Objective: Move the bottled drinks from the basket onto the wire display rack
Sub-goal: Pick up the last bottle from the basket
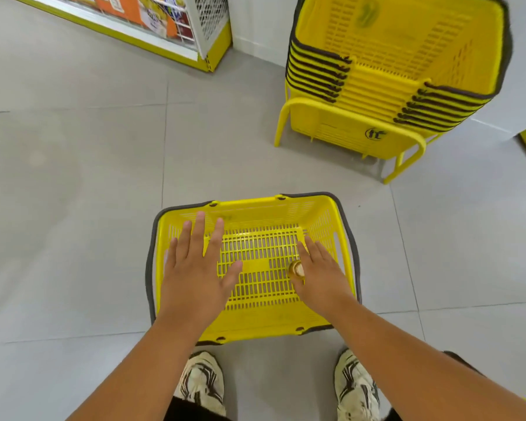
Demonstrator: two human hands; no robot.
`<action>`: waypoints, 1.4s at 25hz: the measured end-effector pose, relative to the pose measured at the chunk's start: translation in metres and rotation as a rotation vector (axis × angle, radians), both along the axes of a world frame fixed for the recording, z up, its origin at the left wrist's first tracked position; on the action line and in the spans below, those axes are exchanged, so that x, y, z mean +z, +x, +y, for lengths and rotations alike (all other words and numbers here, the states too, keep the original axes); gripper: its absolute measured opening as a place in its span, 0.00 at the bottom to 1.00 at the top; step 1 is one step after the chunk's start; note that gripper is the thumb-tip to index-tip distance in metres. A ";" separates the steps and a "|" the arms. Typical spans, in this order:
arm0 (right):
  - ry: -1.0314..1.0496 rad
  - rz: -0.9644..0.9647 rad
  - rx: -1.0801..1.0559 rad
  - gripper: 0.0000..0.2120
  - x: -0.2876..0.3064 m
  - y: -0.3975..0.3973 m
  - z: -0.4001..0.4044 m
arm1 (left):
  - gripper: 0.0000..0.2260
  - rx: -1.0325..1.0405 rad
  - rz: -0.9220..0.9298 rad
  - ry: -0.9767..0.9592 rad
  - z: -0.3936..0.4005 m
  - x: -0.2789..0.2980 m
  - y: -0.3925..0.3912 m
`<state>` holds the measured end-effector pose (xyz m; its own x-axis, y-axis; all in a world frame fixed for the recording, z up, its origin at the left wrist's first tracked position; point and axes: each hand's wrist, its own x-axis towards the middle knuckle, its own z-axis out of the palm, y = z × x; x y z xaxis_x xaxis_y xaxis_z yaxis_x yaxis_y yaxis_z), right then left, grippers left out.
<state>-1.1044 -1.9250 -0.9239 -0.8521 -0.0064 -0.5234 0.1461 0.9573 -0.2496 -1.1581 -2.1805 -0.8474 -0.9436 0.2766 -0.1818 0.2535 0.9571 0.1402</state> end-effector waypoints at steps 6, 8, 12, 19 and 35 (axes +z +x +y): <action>0.037 -0.155 0.015 0.38 -0.062 -0.008 -0.005 | 0.35 -0.073 0.046 -0.035 0.007 -0.025 -0.020; 0.050 -0.168 -0.002 0.36 -0.072 -0.009 -0.008 | 0.35 -0.068 0.060 -0.033 0.009 -0.029 -0.024; 0.066 -0.183 -0.044 0.27 -0.074 -0.018 -0.009 | 0.35 -0.087 0.079 -0.059 0.010 -0.034 -0.029; -0.047 -0.004 -0.189 0.15 -0.046 -0.021 -0.001 | 0.35 -0.054 0.096 -0.019 0.002 -0.014 -0.039; -0.670 0.612 -0.416 0.14 0.461 -0.040 -0.009 | 0.37 -0.015 0.253 0.095 0.011 0.391 -0.048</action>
